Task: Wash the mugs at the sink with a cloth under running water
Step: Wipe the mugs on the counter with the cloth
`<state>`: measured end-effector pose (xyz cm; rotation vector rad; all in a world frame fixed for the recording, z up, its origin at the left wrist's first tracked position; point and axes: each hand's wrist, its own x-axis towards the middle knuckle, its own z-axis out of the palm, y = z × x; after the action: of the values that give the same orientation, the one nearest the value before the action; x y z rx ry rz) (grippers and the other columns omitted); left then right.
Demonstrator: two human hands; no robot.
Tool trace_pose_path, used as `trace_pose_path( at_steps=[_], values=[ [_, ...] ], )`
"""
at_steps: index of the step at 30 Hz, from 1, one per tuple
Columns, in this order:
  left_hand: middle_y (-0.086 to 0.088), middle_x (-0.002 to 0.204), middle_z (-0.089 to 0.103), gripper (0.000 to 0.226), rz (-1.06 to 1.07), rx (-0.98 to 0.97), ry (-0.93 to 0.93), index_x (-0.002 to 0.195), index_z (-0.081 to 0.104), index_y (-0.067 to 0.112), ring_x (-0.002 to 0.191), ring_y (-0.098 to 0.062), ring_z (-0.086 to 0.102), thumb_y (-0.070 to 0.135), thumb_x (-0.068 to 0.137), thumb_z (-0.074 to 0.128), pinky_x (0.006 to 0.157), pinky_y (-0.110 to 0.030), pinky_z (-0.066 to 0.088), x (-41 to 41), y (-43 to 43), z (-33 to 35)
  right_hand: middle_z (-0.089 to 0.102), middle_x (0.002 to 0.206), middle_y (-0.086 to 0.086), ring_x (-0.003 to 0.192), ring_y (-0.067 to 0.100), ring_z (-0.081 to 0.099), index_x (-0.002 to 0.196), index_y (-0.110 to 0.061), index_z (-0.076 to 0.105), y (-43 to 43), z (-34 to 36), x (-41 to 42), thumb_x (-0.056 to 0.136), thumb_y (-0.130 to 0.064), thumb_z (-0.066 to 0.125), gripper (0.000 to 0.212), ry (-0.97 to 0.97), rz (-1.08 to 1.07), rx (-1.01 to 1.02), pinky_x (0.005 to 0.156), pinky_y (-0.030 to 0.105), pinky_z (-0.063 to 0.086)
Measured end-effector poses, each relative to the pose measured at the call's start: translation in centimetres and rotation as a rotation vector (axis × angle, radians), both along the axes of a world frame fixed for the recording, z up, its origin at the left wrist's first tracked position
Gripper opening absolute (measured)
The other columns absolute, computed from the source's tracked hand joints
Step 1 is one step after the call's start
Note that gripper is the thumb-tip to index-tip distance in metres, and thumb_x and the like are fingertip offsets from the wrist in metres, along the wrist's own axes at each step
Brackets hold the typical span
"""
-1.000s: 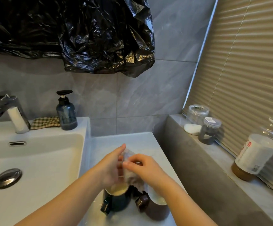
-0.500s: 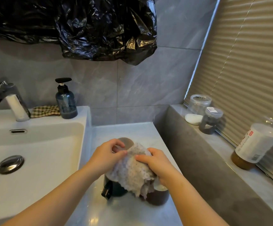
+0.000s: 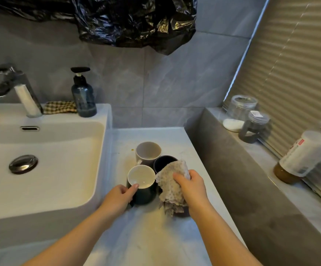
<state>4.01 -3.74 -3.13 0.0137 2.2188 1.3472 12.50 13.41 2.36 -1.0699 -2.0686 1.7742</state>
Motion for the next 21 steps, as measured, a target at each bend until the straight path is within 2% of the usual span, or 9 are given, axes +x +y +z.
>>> trace_pose_path(
  at_steps=[3, 6, 10, 14, 16, 18, 20, 21],
  values=[
    [-0.008, 0.077, 0.066, 0.032, -0.061, 0.086, -0.001, 0.073, 0.057, 0.009, 0.069, -0.02, 0.058, 0.038, 0.087, 0.061, 0.07, -0.034, 0.046, 0.2, -0.7, -0.1, 0.058, 0.092, 0.002, 0.092, 0.021, 0.058, 0.081, -0.025, 0.049, -0.2, -0.1, 0.2, 0.089, -0.03, 0.059, 0.014, 0.005, -0.004, 0.01, 0.085, 0.041, 0.053],
    [-0.004, 0.076, 0.065, 0.03, -0.131, 0.101, 0.001, 0.072, 0.059, 0.008, 0.072, -0.018, 0.056, 0.028, 0.094, 0.054, 0.073, -0.032, 0.05, 0.5, -0.7, 0.2, 0.059, 0.092, 0.003, 0.09, 0.02, 0.058, 0.08, -0.023, 0.05, -0.3, -0.2, 0.3, 0.088, -0.03, 0.06, 0.015, 0.02, -0.017, 0.014, 0.083, 0.041, 0.054],
    [-0.01, 0.074, 0.048, 0.029, 0.08, 0.273, -0.124, 0.077, 0.047, 0.006, 0.067, -0.019, 0.049, 0.024, 0.099, 0.044, 0.066, -0.037, 0.057, 0.8, 0.3, 1.6, 0.06, 0.093, 0.003, 0.087, 0.016, 0.059, 0.082, -0.023, 0.052, -0.7, -0.3, 0.8, 0.088, -0.029, 0.061, 0.012, 0.086, -0.031, -0.022, 0.077, 0.037, 0.056],
    [-0.004, 0.061, 0.035, 0.035, 0.209, 0.305, -0.212, 0.07, 0.041, 0.013, 0.057, -0.015, 0.037, 0.032, 0.1, 0.04, 0.047, -0.026, 0.046, 0.8, 0.4, 3.3, 0.06, 0.089, -0.001, 0.085, 0.013, 0.06, 0.082, -0.024, 0.053, -1.4, 0.0, 1.6, 0.088, -0.029, 0.062, 0.012, 0.17, -0.069, -0.018, 0.07, 0.032, 0.056],
    [0.002, 0.052, 0.032, 0.038, 0.285, 0.388, -0.287, 0.067, 0.038, 0.017, 0.049, -0.012, 0.032, 0.036, 0.099, 0.04, 0.039, -0.017, 0.036, 1.0, 0.4, 4.2, 0.059, 0.083, -0.003, 0.082, 0.015, 0.06, 0.078, -0.025, 0.051, -2.1, -0.1, 1.9, 0.087, -0.033, 0.062, 0.016, 0.181, -0.131, 0.135, 0.07, 0.035, 0.056],
    [0.005, 0.045, 0.032, 0.039, 0.361, 0.522, -0.384, 0.065, 0.039, 0.019, 0.039, -0.008, 0.031, 0.038, 0.098, 0.041, 0.033, -0.011, 0.027, 1.3, 0.6, 5.3, 0.057, 0.074, -0.006, 0.075, 0.017, 0.057, 0.071, -0.024, 0.048, -3.3, -0.2, 1.9, 0.084, -0.043, 0.059, 0.025, 0.222, -0.215, 0.378, 0.067, 0.042, 0.053],
    [0.006, 0.043, 0.035, 0.039, 0.412, 0.644, -0.461, 0.065, 0.04, 0.018, 0.034, -0.006, 0.031, 0.038, 0.098, 0.042, 0.03, -0.009, 0.022, 1.5, 1.0, 6.4, 0.057, 0.074, -0.006, 0.074, 0.019, 0.054, 0.068, -0.021, 0.049, -4.8, -0.4, 1.4, 0.079, -0.058, 0.05, 0.039, 0.332, -0.156, 0.578, 0.067, 0.04, 0.048],
    [0.005, 0.043, 0.035, 0.039, 0.424, 0.688, -0.482, 0.065, 0.04, 0.017, 0.034, -0.006, 0.032, 0.036, 0.098, 0.042, 0.029, -0.009, 0.02, 1.6, 1.2, 6.8, 0.059, 0.081, -0.005, 0.081, 0.019, 0.053, 0.07, -0.018, 0.055, -5.6, -0.5, 1.0, 0.079, -0.066, 0.044, 0.05, 0.379, -0.063, 0.624, 0.072, 0.038, 0.046]
  ],
)
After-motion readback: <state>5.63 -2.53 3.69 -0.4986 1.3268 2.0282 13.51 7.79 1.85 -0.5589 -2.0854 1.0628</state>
